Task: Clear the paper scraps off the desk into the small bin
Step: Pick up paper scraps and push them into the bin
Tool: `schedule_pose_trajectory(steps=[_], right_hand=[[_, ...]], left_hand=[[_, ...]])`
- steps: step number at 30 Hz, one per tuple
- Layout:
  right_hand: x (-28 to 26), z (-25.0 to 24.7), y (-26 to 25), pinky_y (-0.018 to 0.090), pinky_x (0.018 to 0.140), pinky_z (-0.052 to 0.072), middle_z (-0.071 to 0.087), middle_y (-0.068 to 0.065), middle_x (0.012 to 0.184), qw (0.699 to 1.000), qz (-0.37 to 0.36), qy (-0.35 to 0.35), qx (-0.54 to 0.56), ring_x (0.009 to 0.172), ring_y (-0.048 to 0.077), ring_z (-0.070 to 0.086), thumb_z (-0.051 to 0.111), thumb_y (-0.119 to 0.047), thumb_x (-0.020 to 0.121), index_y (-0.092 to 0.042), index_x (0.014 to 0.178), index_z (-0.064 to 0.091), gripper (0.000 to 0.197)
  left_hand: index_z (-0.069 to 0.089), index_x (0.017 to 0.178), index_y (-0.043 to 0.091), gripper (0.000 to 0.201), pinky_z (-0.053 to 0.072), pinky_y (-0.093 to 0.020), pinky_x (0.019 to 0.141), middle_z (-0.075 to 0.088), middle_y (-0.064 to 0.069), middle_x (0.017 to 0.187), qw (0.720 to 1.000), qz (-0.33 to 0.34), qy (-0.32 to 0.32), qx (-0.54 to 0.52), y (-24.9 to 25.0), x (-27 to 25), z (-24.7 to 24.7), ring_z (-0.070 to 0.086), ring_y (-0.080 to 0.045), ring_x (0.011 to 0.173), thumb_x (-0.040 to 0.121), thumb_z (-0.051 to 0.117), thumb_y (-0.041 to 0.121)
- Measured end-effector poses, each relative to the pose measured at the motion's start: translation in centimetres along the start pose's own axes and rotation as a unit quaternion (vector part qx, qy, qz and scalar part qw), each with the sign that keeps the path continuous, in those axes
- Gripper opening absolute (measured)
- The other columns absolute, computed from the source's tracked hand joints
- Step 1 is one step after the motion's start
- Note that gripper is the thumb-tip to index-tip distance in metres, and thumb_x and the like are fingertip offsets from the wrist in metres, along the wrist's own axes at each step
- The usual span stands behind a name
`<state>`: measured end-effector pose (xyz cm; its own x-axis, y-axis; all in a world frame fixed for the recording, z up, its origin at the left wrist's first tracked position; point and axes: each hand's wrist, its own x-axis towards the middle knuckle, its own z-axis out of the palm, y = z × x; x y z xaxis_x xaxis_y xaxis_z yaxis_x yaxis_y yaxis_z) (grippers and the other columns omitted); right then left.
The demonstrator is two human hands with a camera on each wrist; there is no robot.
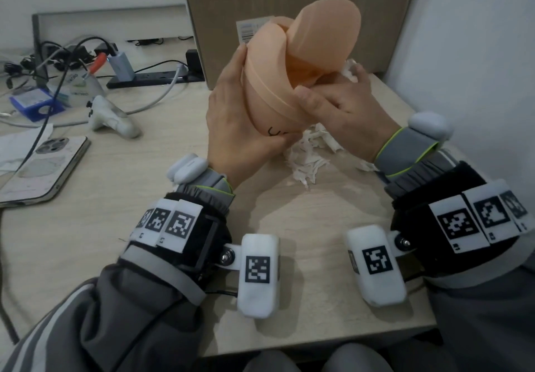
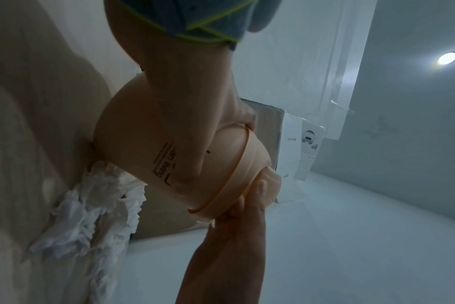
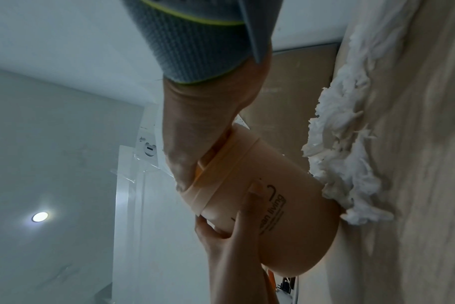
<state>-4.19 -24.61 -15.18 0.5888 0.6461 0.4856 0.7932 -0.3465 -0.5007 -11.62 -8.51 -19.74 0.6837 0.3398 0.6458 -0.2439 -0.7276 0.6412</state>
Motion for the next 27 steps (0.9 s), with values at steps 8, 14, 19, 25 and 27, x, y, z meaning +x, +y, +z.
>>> schedule_pose_trajectory(steps=[8, 14, 19, 25, 27], right_hand=[[-0.1, -0.6, -0.1, 0.036, 0.082, 0.047, 0.067, -0.011, 0.081, 0.955, -0.077, 0.281, 0.055, 0.082, 0.014, 0.06, 0.056, -0.03, 0.09, -0.014, 0.082, 0.073, 0.025], [0.9, -0.1, 1.5, 0.008, 0.072, 0.045, 0.061, -0.004, 0.107, 0.961, 0.083, 0.236, 0.118, 0.089, 0.006, 0.06, 0.066, -0.034, 0.083, -0.016, 0.114, 0.055, 0.038], [0.8, -0.6, 1.4, 0.018, 0.067, 0.051, 0.06, -0.013, 0.075, 0.948, 0.1, 0.273, 0.133, 0.067, 0.004, 0.058, 0.07, -0.018, 0.079, -0.02, 0.089, 0.06, 0.014], [0.4, -0.5, 0.8, 0.02, 0.069, 0.047, 0.066, -0.013, 0.072, 0.964, 0.012, 0.25, 0.094, 0.073, 0.002, 0.059, 0.07, -0.024, 0.078, -0.022, 0.081, 0.072, 0.004], [0.2, -0.2, 0.6, 0.03, 0.086, 0.044, 0.068, -0.012, 0.08, 0.98, -0.016, 0.192, 0.046, 0.091, 0.012, 0.058, 0.065, -0.037, 0.08, -0.034, 0.086, 0.072, 0.009]], left_hand=[[0.015, 0.161, 0.016, 0.131, 0.035, -0.051, 0.121, 0.039, -0.004, 0.159, 0.999, -0.04, 0.012, -0.022, -0.2, 0.2, -0.1, 0.041, -0.023, 0.147, 0.056, 0.082, 0.056], [0.015, 0.161, 0.015, 0.131, 0.035, -0.051, 0.121, 0.037, -0.004, 0.159, 0.999, -0.035, 0.008, -0.026, -0.1, 0.1, -0.1, 0.039, -0.023, 0.147, 0.056, 0.081, 0.057], [0.015, 0.161, 0.015, 0.13, 0.035, -0.05, 0.121, 0.037, -0.004, 0.159, 1.0, -0.023, 0.0, -0.007, 0.0, 0.0, -0.2, 0.039, -0.022, 0.146, 0.058, 0.082, 0.056], [0.017, 0.161, 0.012, 0.128, 0.036, -0.052, 0.12, 0.04, -0.008, 0.157, 1.0, -0.01, -0.003, -0.019, -0.3, 0.1, 0.0, 0.042, -0.025, 0.145, 0.059, 0.083, 0.053], [0.018, 0.16, 0.012, 0.128, 0.038, -0.052, 0.119, 0.042, -0.008, 0.156, 1.0, -0.004, -0.003, -0.021, -0.5, 0.1, 0.1, 0.044, -0.025, 0.144, 0.059, 0.085, 0.052]])
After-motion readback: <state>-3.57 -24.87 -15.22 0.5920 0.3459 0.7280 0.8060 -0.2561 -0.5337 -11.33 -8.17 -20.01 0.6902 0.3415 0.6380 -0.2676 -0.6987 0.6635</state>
